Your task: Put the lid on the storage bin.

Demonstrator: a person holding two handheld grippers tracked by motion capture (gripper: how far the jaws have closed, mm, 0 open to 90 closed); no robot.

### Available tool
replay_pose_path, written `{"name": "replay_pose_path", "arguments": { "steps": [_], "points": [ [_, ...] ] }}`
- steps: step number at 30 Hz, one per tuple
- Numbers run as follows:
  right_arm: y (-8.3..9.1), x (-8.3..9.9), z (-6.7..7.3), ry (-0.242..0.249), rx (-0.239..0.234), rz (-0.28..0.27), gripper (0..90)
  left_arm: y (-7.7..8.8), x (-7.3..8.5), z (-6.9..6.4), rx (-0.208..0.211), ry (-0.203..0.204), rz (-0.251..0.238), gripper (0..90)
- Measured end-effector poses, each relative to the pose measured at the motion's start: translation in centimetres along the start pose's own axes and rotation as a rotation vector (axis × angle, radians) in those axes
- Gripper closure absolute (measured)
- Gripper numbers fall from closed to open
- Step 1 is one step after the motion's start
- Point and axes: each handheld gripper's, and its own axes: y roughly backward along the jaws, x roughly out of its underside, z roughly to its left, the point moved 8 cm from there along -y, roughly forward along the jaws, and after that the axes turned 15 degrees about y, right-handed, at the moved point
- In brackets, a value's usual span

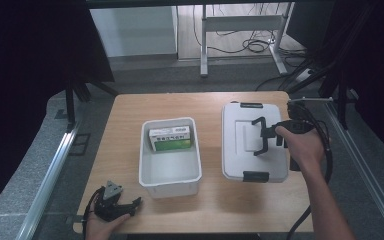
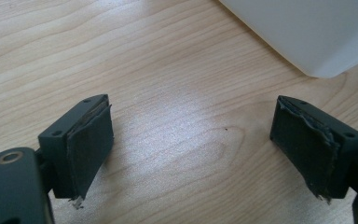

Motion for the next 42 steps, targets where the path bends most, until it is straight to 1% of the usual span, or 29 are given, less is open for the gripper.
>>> {"name": "replay_pose_path", "arguments": {
  "steps": [1, 2, 4, 8, 9, 11, 13, 20, 21, 22, 26, 32, 33, 34, 36, 37, 38, 39, 40, 42],
  "points": [
    [0.1, -0.1, 0.3, -0.007, -0.002, -0.001, 85.0, 0.0, 0.0, 0.0, 0.0, 0.0, 0.0, 13.1],
    [0.1, -0.2, 0.6, 0.003, -0.003, -0.001, 85.0, 0.0, 0.0, 0.0, 0.0, 0.0, 0.0, 13.1],
    [0.1, -0.2, 0.7, 0.001, -0.005, -0.002, 85.0, 0.0, 0.0, 0.0, 0.0, 0.0, 0.0, 13.1],
    [0.1, -0.3, 1.2, 0.019, -0.008, 0.002, 85.0, 0.0, 0.0, 0.0, 0.001, 0.0, 0.0, 13.1],
    [0.1, -0.4, 1.3, 0.012, -0.011, 0.002, 85.0, 0.0, 0.0, 0.0, 0.001, -0.001, 0.0, 13.0],
    [0.1, -0.4, 1.7, 0.031, -0.018, -0.001, 85.0, 0.0, 0.0, 0.0, 0.0, -0.002, 0.0, 13.0],
    [0.1, -0.5, 1.8, 0.027, -0.019, -0.001, 85.0, 0.0, 0.0, 0.0, 0.0, -0.001, 0.0, 13.0],
    [0.1, -0.9, 2.9, 0.029, -0.059, -0.01, 85.0, 0.0, 0.0, 0.0, 0.001, -0.001, 0.0, 13.0],
    [0.1, -1.0, 3.1, 0.045, -0.065, -0.015, 85.0, 0.0, 0.0, 0.0, 0.001, -0.002, 0.0, 13.0],
    [0.1, -1.0, 3.1, 0.045, -0.065, -0.015, 85.0, 0.0, 0.0, 0.0, 0.001, -0.001, 0.0, 13.0],
    [0.2, -1.3, 4.0, 0.043, -0.083, -0.014, 85.0, 0.0, 0.0, 0.0, 0.001, -0.002, 0.0, 12.9],
    [0.2, -1.8, 4.9, 0.056, -0.103, -0.022, 84.9, 0.0, 0.0, 0.0, 0.001, -0.002, 0.0, 12.9],
    [0.2, -1.8, 5.1, 0.048, -0.108, -0.017, 85.0, 0.0, 0.0, 0.0, 0.001, -0.002, 0.0, 12.9],
    [0.2, -1.9, 5.2, 0.053, -0.109, -0.024, 84.9, 0.0, 0.0, 0.0, 0.001, -0.002, 0.0, 12.9],
    [0.2, -2.1, 5.6, 0.041, -0.12, -0.023, 84.9, 0.0, 0.0, 0.0, 0.001, -0.005, 0.003, 12.9],
    [0.1, -2.1, 5.6, 0.047, -0.119, -0.025, 84.9, 0.0, 0.0, 0.0, 0.001, -0.005, 0.003, 12.9],
    [0.1, -2.2, 5.9, 0.042, -0.125, -0.022, 84.9, 0.0, 0.0, 0.0, 0.001, -0.004, 0.002, 12.9],
    [0.1, -2.2, 6.0, 0.048, -0.125, -0.022, 84.9, 0.0, 0.0, 0.0, 0.001, -0.005, 0.002, 12.9],
    [-0.1, -2.3, 6.4, 0.049, -0.132, -0.02, 84.9, 0.0, 0.0, 0.0, 0.001, -0.005, 0.002, 12.9],
    [-0.1, -2.4, 6.6, 0.046, -0.136, -0.016, 84.9, 0.0, 0.0, 0.0, 0.001, -0.005, 0.001, 12.9]
  ]
}}
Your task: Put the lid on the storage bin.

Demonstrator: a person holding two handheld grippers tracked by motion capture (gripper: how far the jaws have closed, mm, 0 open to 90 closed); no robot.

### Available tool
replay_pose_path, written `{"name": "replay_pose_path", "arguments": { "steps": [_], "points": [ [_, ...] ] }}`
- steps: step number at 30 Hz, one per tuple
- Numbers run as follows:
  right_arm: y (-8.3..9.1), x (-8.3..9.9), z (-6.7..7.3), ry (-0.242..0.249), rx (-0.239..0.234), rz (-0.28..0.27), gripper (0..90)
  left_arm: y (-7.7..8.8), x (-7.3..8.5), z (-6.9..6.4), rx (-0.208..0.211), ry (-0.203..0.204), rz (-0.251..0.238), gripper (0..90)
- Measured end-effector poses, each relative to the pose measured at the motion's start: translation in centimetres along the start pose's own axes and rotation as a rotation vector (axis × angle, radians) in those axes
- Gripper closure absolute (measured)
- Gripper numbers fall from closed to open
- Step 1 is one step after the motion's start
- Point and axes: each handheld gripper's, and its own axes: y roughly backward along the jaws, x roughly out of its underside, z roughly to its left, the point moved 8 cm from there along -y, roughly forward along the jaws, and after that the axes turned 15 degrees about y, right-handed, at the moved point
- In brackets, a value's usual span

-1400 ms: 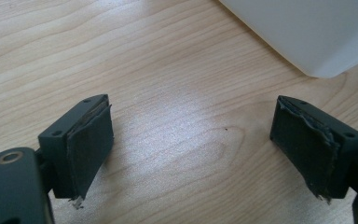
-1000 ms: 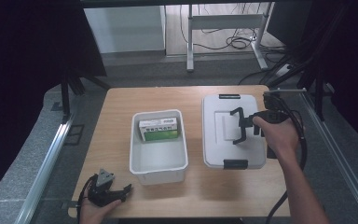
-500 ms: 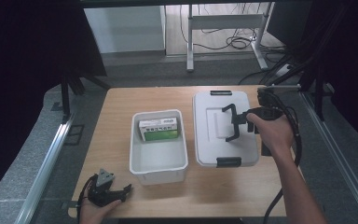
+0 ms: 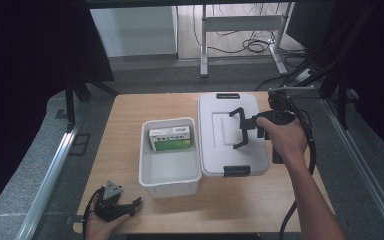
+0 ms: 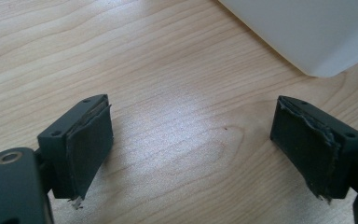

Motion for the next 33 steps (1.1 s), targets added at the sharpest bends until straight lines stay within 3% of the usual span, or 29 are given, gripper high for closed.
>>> {"name": "replay_pose_path", "arguments": {
  "steps": [33],
  "points": [
    [-4.3, -1.5, 5.5, 0.044, -0.065, 0.057, 84.9, 0.0, 0.0, 0.0, 0.003, -0.001, -0.002, 12.8]
  ]
}}
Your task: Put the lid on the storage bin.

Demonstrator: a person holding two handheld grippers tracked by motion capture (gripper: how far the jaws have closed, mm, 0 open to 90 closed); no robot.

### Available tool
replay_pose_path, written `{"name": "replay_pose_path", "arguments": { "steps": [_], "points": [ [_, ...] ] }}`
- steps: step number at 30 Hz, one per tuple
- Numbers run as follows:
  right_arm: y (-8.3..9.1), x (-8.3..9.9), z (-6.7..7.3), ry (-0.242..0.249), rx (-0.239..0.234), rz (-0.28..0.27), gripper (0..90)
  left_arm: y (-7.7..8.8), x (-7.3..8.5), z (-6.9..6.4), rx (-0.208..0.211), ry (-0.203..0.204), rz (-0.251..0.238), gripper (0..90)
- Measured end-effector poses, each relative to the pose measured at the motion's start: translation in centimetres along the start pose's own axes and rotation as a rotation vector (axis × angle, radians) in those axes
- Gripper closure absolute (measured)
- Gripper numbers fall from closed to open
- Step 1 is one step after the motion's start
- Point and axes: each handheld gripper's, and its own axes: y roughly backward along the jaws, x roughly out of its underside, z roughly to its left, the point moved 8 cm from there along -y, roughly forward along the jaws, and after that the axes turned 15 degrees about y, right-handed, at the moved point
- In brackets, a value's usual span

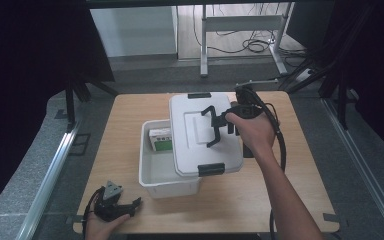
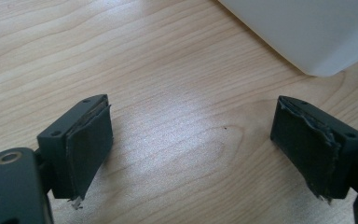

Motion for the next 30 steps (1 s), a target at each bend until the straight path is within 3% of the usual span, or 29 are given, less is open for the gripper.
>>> {"name": "replay_pose_path", "arguments": {
  "steps": [30],
  "points": [
    [-2.8, -0.4, 3.0, 0.019, -0.026, 0.044, 84.9, 0.0, 0.0, 0.0, 0.001, -0.001, 0.001, 12.6]
  ]
}}
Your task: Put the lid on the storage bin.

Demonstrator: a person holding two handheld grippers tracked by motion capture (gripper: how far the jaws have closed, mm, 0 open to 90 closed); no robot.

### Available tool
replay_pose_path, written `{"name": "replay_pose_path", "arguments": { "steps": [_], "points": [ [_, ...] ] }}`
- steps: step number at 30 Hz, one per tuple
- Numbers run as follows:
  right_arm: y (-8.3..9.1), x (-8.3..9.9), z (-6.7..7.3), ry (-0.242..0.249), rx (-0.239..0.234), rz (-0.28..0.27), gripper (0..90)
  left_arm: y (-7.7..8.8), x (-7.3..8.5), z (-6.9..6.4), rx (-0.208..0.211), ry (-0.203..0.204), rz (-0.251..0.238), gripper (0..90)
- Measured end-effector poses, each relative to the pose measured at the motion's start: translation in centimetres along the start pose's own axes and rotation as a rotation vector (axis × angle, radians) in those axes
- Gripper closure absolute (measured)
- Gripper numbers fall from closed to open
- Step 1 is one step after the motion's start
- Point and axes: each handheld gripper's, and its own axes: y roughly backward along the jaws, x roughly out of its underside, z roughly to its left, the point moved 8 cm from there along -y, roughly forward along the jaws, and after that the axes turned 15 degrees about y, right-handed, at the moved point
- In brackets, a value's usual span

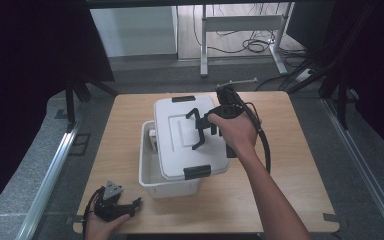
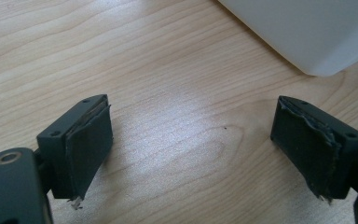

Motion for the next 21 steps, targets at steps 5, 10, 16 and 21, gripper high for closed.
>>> {"name": "replay_pose_path", "arguments": {
  "steps": [5, 10, 16, 21],
  "points": [
    [-0.8, 0.0, 0.5, 0.002, -0.004, 0.01, 84.8, 0.0, 0.0, 0.0, 0.0, 0.0, 0.0, 12.5],
    [-1.8, 0.1, 1.1, -0.003, -0.011, 0.028, 84.9, 0.0, 0.0, 0.0, 0.001, -0.001, 0.001, 12.5],
    [-3.3, 0.2, 1.9, 0.0, -0.016, 0.054, 84.9, 0.0, 0.0, 0.0, 0.002, -0.002, 0.002, 12.4],
    [-4.0, 0.3, 2.1, -0.002, -0.013, 0.064, 84.9, 0.0, 0.0, 0.0, 0.002, -0.003, 0.002, 12.4]
  ]
}}
